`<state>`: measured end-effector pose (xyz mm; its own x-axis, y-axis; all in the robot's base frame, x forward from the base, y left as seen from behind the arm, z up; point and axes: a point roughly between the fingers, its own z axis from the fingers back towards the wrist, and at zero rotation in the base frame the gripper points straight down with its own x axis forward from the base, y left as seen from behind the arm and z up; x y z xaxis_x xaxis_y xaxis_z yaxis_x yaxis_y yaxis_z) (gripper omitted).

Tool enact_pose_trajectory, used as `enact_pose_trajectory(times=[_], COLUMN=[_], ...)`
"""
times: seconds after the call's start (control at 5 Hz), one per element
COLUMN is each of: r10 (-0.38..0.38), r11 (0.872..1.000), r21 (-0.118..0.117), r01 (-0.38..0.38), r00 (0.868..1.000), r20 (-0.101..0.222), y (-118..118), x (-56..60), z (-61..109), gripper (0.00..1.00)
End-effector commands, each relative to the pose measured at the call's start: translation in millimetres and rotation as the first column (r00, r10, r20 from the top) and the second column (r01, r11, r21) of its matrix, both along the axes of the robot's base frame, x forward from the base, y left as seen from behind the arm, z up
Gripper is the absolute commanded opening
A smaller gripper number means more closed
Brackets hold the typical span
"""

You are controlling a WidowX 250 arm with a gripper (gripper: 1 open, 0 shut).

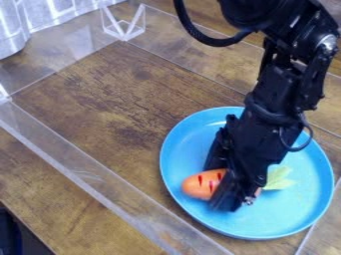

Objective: Remove the carrot from inside the blue tray and put it on the table

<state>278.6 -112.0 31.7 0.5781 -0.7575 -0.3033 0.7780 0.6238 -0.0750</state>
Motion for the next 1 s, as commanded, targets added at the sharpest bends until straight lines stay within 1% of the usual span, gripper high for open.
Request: enact_pose_trajectory(times=[0.0, 0.6, 0.8], r10=[0.018, 0.019, 0.024], r11=[1.0, 1.0, 1.0], r21=[-0.017, 0.0, 0.0], r01=[-0.017, -0.019, -0.024], r00=[0.998, 0.998, 0.998], r20=[0.058, 0.054, 0.052], y=[4.2, 11.6, 13.7], x=[12.6, 12.7, 13.5], z=[19.8, 26.5, 25.7], gripper=[0.0, 0.0, 0.0])
